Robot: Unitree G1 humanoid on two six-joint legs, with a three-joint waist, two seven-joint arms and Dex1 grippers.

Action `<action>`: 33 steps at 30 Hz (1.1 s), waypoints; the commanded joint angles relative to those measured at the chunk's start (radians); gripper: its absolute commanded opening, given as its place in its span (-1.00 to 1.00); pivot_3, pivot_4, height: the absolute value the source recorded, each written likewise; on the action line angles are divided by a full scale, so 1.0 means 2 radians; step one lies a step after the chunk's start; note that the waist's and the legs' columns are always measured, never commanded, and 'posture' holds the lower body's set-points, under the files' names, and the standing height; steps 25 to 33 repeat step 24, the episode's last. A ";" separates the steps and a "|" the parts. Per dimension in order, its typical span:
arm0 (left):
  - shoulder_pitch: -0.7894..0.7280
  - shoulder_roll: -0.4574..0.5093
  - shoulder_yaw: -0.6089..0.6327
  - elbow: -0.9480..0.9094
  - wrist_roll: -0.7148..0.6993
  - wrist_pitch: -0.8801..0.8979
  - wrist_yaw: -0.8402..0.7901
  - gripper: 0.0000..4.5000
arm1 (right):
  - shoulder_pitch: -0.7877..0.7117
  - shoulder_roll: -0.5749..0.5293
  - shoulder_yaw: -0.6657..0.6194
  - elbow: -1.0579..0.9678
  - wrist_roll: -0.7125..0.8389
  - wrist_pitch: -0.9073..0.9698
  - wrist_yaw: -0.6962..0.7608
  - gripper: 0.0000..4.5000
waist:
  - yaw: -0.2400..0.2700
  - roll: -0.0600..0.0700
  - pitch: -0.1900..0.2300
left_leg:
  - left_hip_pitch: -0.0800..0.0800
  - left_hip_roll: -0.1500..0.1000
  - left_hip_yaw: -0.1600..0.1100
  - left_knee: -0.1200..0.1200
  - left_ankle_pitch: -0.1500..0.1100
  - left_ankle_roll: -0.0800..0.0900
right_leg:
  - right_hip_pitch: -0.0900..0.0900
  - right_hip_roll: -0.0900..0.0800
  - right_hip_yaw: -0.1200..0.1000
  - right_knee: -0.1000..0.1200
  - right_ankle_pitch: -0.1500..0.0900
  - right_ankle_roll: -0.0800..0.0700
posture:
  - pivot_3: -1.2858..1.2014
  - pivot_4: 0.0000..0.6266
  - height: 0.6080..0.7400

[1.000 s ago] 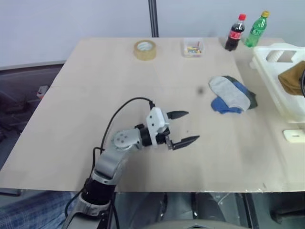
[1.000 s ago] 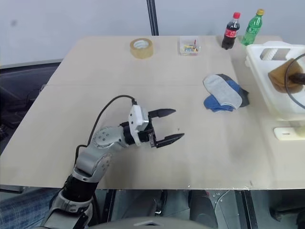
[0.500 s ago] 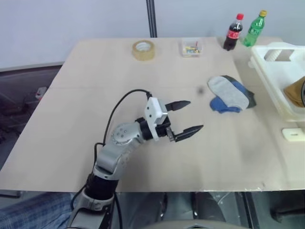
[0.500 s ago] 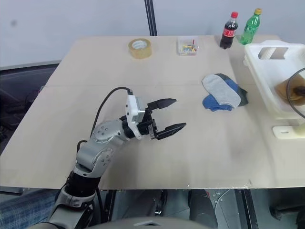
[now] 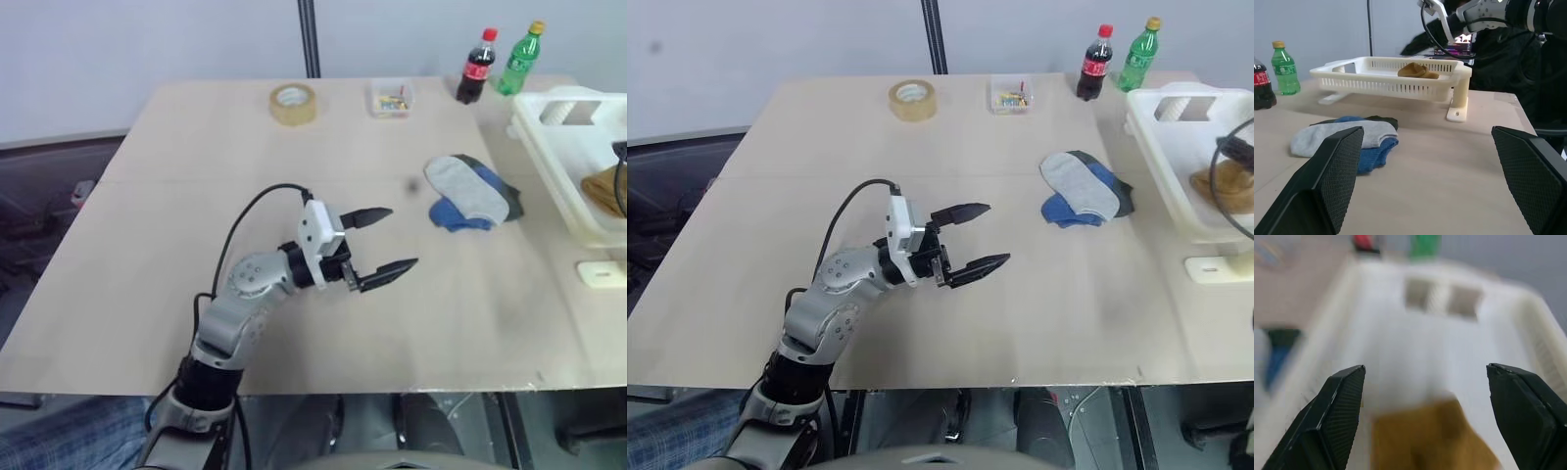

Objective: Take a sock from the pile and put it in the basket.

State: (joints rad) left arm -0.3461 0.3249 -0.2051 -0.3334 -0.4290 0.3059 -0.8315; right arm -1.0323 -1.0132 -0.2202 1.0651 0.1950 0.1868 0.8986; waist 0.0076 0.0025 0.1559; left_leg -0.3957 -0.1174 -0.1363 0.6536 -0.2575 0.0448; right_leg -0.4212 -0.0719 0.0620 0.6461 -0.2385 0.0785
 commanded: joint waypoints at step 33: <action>0.341 0.041 0.122 -0.165 0.029 -0.030 0.136 1.00 | 0.395 0.145 0.028 -0.411 0.117 -0.045 0.193 0.82 | 0.002 0.000 0.000 | 0.007 0.001 0.002 0.002 -0.002 0.003 | 0.005 -0.001 0.003 0.004 0.000 0.000 | 0.03 -0.52 0.98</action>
